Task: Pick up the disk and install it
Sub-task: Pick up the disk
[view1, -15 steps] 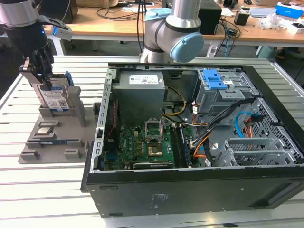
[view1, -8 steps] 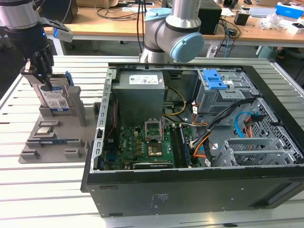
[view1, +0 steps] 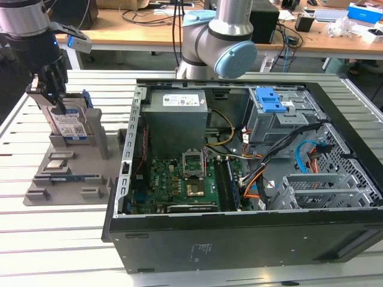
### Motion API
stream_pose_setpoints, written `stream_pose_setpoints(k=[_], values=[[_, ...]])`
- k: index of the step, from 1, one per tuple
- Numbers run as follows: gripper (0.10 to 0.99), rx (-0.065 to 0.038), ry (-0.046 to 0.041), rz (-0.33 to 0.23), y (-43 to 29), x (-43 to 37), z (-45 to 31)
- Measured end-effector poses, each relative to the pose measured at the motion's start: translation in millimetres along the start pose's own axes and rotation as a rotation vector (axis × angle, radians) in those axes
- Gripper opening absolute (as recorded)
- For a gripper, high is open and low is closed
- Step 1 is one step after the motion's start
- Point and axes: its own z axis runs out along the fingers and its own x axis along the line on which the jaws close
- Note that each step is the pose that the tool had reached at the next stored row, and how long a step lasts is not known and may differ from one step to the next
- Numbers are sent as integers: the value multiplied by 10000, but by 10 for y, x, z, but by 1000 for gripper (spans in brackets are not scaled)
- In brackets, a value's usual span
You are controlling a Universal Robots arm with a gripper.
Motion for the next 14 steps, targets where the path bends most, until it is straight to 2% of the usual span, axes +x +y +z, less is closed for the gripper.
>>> stream_pose_setpoints(k=[5,14], values=[[365,2,13,0,0,-2,-8],[365,1,34,0,4,-57,-175]])
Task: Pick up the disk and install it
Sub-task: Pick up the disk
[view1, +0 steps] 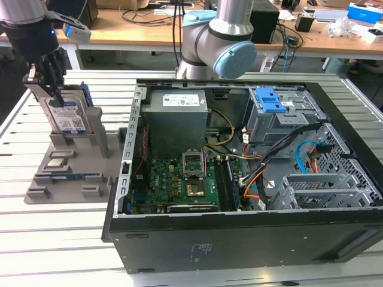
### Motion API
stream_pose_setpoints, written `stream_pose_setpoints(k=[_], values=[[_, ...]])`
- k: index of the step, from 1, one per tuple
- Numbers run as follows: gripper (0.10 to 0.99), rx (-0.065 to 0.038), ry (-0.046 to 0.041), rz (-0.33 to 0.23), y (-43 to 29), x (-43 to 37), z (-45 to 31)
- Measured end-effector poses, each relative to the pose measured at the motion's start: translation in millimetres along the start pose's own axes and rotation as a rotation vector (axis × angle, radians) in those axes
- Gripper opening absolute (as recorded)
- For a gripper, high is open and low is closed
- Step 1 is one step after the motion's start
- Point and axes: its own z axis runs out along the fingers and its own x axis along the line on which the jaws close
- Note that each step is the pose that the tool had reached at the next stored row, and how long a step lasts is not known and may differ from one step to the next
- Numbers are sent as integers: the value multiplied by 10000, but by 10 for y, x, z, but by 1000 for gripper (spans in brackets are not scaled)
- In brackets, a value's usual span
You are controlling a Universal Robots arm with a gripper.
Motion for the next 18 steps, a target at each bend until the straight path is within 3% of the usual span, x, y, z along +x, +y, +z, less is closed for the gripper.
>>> stream_pose_setpoints(k=[13,18], values=[[365,2,46,0,3,-68,-114],[365,4,91,1,7,-123,-292]])
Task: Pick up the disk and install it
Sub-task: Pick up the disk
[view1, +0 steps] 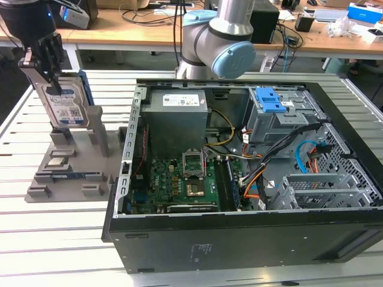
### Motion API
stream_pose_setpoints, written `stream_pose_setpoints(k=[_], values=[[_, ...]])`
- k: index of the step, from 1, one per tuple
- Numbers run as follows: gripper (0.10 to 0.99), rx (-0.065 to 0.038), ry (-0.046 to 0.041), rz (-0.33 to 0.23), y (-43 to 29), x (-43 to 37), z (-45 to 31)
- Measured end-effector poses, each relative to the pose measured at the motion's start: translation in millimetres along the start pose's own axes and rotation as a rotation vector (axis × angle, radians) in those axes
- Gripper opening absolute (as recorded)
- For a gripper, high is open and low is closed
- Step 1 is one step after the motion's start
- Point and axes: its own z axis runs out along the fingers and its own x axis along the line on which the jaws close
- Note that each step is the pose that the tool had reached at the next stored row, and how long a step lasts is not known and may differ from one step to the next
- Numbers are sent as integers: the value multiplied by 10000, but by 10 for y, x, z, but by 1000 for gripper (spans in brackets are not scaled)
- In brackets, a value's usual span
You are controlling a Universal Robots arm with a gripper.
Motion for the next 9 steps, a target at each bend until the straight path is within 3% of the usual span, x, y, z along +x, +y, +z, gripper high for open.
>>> stream_pose_setpoints(k=[5,8,9], values=[[365,5,133,2,5,-51,-239],[365,6,160,2,6,-63,-323],[365,8,206,2,7,-80,-425]])
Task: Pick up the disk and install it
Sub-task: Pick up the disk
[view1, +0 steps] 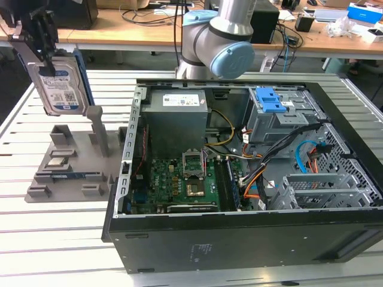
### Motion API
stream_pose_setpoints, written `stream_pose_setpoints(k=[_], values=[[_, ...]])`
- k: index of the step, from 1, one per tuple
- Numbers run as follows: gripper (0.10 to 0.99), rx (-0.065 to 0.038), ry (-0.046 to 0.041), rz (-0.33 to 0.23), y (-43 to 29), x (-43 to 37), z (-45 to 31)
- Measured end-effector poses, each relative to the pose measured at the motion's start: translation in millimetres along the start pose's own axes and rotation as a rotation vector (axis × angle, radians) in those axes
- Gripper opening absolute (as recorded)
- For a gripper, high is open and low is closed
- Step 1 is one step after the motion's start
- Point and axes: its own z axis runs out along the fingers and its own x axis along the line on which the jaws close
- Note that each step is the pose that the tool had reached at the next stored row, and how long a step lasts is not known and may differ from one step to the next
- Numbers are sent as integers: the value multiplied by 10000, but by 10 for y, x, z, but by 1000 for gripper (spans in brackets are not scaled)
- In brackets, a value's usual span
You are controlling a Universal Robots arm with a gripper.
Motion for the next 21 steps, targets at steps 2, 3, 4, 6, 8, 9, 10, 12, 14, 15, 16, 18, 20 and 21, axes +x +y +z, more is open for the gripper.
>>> stream_pose_setpoints(k=[2,3,4,6,8,9,10,12,14,15,16,18,20,21], values=[[365,2,80,1,2,-22,-105],[365,3,116,2,3,-31,-144],[365,5,159,2,4,-41,-184],[365,6,207,2,6,-64,-306],[365,7,215,3,7,-69,-372],[365,7,220,2,7,-71,-403],[365,8,231,4,8,-74,-451],[365,9,259,4,10,-81,-551],[365,10,298,3,11,-92,-675],[365,11,310,4,12,-95,-711],[365,10,319,4,12,-98,-732],[365,11,345,4,13,-103,-785],[365,14,368,3,14,-109,-833],[365,13,393,4,14,-116,-879]])
